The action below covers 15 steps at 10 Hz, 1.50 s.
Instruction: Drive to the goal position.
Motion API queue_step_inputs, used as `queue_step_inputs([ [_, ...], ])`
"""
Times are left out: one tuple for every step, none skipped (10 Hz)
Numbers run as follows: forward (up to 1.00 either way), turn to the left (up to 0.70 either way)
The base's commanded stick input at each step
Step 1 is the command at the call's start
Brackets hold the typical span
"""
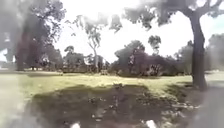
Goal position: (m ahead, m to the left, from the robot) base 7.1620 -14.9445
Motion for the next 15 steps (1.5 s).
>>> queue_step_inputs([
  [0.70,-0.35],
  [0.70,-0.35],
  [0.70,-0.35],
  [0.70,-0.35],
  [0.70,-0.35],
  [0.70,-0.35],
  [0.70,-0.35],
  [0.70,-0.35],
  [0.70,-0.35],
  [0.70,-0.35],
  [0.70,-0.35],
  [0.70,-0.35],
  [0.70,-0.35],
  [0.70,-0.10],
  [0.70,0.00],
])
